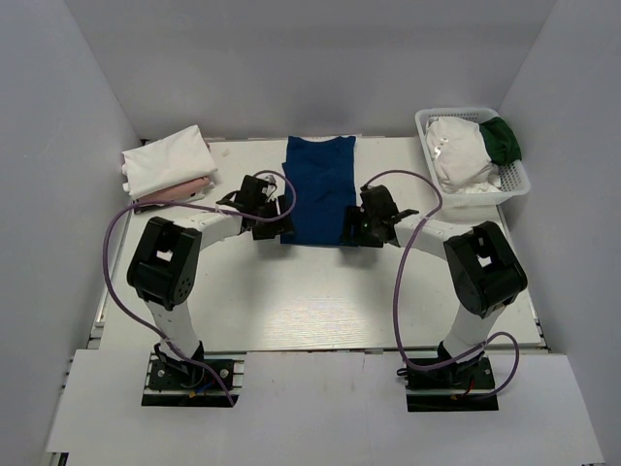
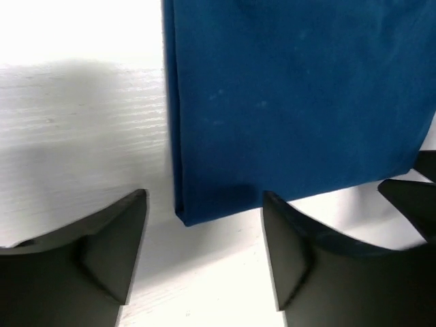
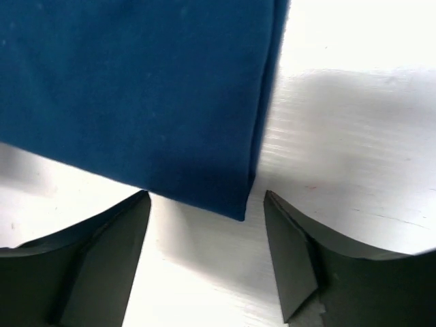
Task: Fold and stack the t-shirts
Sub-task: Grab one side of the 2/3 rectangular tshirt with both arms
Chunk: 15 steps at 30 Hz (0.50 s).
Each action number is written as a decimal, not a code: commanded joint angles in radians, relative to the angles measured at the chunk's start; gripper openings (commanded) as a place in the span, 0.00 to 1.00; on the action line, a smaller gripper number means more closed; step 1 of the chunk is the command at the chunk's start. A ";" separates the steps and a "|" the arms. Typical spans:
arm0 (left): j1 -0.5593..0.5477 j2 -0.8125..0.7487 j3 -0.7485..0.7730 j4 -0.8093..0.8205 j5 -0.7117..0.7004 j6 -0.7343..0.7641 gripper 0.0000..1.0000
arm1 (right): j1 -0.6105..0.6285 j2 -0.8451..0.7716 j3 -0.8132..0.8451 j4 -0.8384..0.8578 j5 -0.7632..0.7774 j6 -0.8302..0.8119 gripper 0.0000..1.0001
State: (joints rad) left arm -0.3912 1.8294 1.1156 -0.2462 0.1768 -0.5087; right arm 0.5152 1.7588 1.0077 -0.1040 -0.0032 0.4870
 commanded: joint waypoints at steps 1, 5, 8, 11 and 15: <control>0.000 0.016 -0.013 0.021 0.059 -0.002 0.75 | 0.000 -0.001 0.003 0.053 -0.053 0.021 0.71; 0.000 0.016 -0.036 0.033 0.084 -0.002 0.42 | -0.001 -0.002 -0.033 0.052 -0.081 0.051 0.69; 0.000 0.004 -0.057 0.044 0.095 -0.002 0.20 | 0.000 -0.009 -0.055 0.052 -0.115 0.065 0.55; 0.000 -0.005 -0.066 0.053 0.113 -0.002 0.00 | 0.002 -0.016 -0.064 0.047 -0.116 0.070 0.18; 0.000 -0.067 -0.105 0.067 0.124 -0.002 0.00 | 0.008 -0.087 -0.110 0.069 -0.072 0.067 0.00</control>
State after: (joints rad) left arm -0.3893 1.8393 1.0466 -0.1905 0.2707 -0.5159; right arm 0.5171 1.7424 0.9287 -0.0494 -0.0845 0.5503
